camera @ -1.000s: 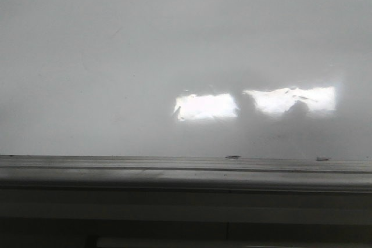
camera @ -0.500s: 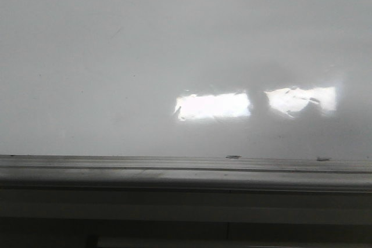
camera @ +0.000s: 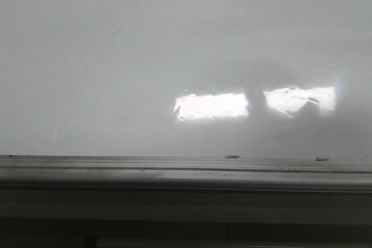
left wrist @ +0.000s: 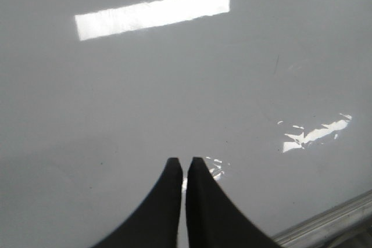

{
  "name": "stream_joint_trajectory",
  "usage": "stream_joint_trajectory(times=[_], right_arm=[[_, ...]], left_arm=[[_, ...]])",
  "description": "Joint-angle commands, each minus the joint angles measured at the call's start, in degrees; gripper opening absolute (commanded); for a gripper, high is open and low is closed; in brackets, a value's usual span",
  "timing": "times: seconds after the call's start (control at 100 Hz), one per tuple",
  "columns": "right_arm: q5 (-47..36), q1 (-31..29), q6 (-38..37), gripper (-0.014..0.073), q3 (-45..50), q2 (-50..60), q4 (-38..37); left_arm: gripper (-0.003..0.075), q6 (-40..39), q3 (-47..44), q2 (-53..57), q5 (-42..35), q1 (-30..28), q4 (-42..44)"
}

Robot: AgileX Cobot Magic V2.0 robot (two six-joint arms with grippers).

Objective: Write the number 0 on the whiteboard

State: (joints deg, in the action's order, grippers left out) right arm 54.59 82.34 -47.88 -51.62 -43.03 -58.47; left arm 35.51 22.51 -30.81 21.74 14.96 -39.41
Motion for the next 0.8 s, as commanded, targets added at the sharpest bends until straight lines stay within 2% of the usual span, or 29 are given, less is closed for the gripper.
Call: stream_joint_trajectory(times=[0.0, 0.79], right_arm=[[-3.73, -0.34, -0.02, -0.005, -1.36, 0.22, -4.42], [-6.76, -0.34, -0.02, -0.005, -1.36, 0.22, -4.42]], left_arm=[[-0.002, -0.33, 2.17, -0.08, -2.69, -0.02, -1.31], [-0.002, -0.33, 2.17, -0.08, -2.69, -0.02, -1.31]])
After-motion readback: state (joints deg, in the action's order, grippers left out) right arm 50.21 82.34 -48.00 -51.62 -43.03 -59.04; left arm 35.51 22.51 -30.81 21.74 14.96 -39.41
